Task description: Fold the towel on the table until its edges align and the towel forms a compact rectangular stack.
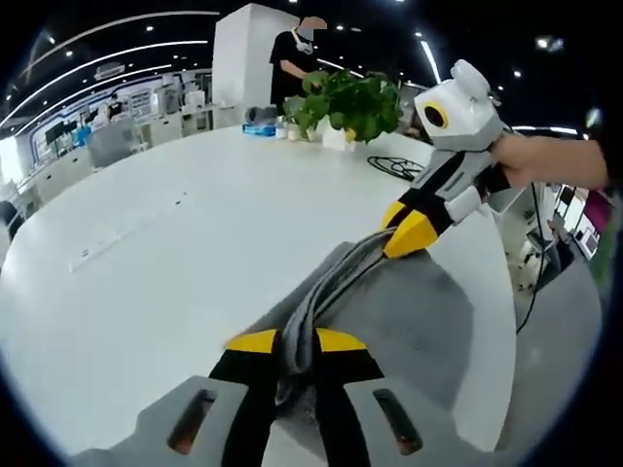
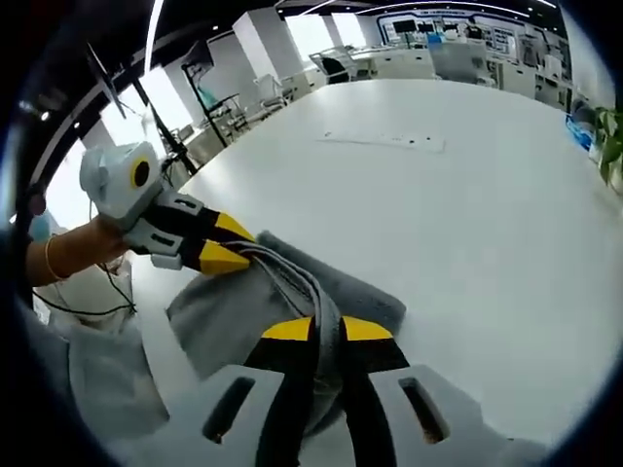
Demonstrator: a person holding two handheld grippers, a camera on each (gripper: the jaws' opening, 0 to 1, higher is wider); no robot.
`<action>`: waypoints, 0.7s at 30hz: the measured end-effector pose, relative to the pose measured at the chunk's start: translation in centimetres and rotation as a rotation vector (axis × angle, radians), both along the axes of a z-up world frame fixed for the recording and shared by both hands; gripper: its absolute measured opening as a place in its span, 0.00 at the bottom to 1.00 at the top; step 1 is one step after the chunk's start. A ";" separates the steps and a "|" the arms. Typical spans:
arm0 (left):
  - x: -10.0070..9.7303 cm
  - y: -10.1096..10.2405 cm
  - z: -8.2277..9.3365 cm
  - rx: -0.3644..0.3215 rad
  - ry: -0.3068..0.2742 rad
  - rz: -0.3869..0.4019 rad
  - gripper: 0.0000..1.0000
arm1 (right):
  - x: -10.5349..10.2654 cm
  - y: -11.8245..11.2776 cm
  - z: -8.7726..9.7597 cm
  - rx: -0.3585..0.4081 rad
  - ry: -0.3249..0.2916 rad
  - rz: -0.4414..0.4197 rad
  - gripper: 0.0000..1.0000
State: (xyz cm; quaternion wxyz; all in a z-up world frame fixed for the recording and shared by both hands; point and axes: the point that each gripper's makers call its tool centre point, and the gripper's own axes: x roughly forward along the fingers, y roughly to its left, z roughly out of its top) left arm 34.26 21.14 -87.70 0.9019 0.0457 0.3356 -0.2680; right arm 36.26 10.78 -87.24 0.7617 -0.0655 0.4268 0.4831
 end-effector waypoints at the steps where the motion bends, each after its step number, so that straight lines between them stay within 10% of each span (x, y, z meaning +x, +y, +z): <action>1: 0.1 0.0 -0.2 0.002 0.006 0.003 0.13 | 0.0 0.1 -0.2 -0.008 0.000 0.001 0.07; 21: 0.5 3.6 0.7 0.053 -0.035 0.114 0.21 | 2.2 -0.9 0.6 -0.035 -0.165 -0.004 0.17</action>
